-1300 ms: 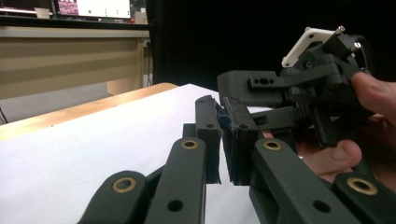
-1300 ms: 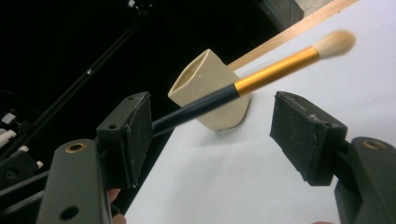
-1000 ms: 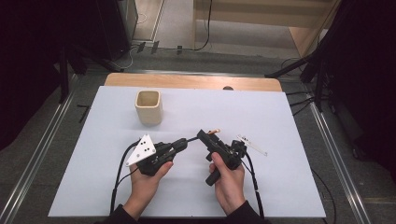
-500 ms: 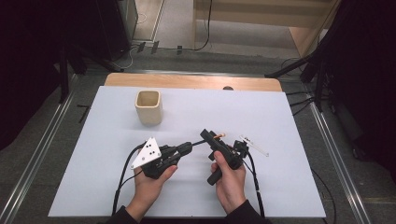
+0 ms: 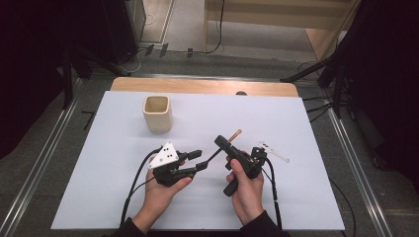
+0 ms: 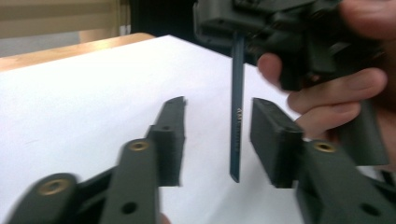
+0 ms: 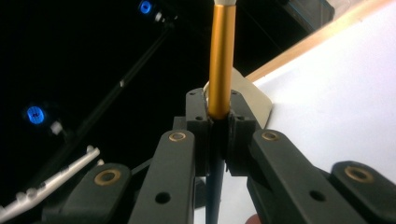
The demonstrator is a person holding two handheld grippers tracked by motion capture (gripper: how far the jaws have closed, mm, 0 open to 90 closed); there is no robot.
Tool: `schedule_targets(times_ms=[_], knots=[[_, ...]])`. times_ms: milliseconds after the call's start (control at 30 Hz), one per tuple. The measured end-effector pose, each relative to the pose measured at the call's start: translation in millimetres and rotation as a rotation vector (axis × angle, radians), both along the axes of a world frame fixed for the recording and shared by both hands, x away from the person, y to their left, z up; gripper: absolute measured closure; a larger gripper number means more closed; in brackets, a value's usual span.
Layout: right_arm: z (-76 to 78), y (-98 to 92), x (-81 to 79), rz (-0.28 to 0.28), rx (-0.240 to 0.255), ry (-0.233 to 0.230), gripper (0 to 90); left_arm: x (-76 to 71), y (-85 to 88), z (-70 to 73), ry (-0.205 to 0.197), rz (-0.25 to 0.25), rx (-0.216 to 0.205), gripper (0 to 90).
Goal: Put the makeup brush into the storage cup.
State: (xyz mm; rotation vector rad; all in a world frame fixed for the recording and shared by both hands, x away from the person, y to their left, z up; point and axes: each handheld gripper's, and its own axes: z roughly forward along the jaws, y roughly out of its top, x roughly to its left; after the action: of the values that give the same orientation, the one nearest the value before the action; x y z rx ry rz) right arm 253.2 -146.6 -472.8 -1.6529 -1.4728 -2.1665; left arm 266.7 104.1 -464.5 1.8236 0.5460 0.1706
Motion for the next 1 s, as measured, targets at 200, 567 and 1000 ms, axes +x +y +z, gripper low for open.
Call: schedule_targets(times_ms=[200, 567, 1000], knots=[[11.9, 10.4, -7.0, -0.023, -0.199, -0.088, 84.5, -0.6, -1.9, 2.5, -0.014, 0.006, 0.046, 50.4], [23.9, 22.7, -15.1, -0.04, -0.402, -0.213, 84.4, 0.5, -1.5, 4.0, -0.013, 0.031, 0.086, 51.9], [28.5, 37.6, -21.1, 0.017, -0.479, -0.276, 84.4, -5.1, -10.0, 7.6, -0.022, -0.015, 0.095, 58.4]])
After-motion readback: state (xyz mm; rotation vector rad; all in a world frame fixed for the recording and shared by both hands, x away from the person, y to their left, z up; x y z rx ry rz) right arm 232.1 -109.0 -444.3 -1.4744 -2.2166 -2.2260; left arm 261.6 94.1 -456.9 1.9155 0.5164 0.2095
